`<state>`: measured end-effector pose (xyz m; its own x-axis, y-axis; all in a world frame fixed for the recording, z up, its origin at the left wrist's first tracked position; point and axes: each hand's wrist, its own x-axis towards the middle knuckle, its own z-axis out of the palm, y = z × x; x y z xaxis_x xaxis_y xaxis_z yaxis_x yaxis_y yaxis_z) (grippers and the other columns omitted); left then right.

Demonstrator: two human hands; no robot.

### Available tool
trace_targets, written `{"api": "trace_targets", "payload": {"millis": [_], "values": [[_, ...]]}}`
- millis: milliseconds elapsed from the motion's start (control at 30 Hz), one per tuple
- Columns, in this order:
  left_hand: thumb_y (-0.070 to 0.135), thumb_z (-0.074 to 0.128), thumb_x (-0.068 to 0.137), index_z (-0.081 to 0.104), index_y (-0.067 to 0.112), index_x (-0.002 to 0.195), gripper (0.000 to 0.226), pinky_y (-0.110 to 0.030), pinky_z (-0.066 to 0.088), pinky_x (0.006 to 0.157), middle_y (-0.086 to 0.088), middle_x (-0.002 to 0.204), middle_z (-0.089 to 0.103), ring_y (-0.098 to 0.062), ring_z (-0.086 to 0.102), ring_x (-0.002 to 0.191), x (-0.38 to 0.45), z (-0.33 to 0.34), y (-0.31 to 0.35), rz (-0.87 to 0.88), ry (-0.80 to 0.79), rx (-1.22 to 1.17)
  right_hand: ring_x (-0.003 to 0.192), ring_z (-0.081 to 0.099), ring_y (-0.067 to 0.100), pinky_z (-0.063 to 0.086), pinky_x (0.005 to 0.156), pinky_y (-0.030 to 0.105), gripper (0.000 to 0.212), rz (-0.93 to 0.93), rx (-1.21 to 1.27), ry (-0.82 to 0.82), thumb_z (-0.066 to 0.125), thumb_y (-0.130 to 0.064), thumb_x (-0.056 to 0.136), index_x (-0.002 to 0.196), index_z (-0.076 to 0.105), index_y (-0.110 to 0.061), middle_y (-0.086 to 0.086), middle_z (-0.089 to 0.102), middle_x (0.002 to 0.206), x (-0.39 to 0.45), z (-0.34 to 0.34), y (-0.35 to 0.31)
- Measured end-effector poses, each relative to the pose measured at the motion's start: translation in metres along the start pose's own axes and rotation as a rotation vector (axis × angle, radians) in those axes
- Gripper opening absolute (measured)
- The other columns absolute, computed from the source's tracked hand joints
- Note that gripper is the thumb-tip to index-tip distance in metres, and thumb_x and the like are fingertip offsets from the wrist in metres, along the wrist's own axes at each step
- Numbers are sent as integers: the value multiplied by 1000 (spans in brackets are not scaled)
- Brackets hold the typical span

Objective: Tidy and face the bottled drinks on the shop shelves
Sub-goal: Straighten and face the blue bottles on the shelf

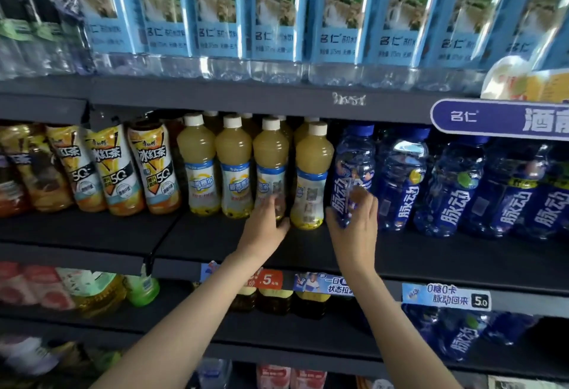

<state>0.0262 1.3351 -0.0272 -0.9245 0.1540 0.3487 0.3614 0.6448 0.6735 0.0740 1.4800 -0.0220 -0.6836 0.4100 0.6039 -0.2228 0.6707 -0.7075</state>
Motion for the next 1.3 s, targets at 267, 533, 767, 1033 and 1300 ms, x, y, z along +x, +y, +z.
{"api": "trace_targets", "payload": {"millis": [267, 533, 767, 1033, 1300], "values": [[11, 58, 89, 42, 13, 130, 45, -19, 37, 90, 0, 128, 53, -14, 51, 116, -31, -37, -11, 7, 69, -17, 122, 47, 38, 44, 89, 47, 83, 238, -168, -219, 63, -20, 89, 149, 7, -10, 18, 37, 143, 30, 69, -30], [14, 55, 93, 37, 14, 133, 44, -9, 36, 75, 4, 117, 49, -2, 51, 95, -45, -73, -9, -116, -110, -387, 111, 57, 31, 49, 87, 44, 104, 252, 247, -379, 77, -1, 73, 149, 9, -20, 14, 57, 126, 23, 24, -42], [24, 62, 85, 62, 18, 109, 24, -36, 55, 85, 2, 95, 71, -16, 65, 89, -60, -103, 1, -383, -507, -1024, 98, 68, 27, 58, 73, 37, 79, 403, 868, -601, 67, 5, 76, 138, 33, -32, 14, 68, 111, -14, -25, -95], [33, 83, 65, 56, 19, 116, 59, -26, 42, 88, 3, 111, 54, -11, 50, 105, -79, -140, -17, 241, 24, -249, 99, 66, 28, 56, 82, 39, 45, 677, 865, -304, 71, -20, 82, 120, 54, -5, 16, 66, 115, -41, -9, -134], [26, 82, 68, 43, 25, 120, 65, -8, 41, 83, 12, 111, 48, -6, 48, 104, -89, -181, -23, 231, -53, -504, 98, 64, 33, 54, 69, 43, 53, 931, 1250, -171, 73, -24, 79, 122, 51, 0, 22, 60, 117, -58, 3, -165]]}}
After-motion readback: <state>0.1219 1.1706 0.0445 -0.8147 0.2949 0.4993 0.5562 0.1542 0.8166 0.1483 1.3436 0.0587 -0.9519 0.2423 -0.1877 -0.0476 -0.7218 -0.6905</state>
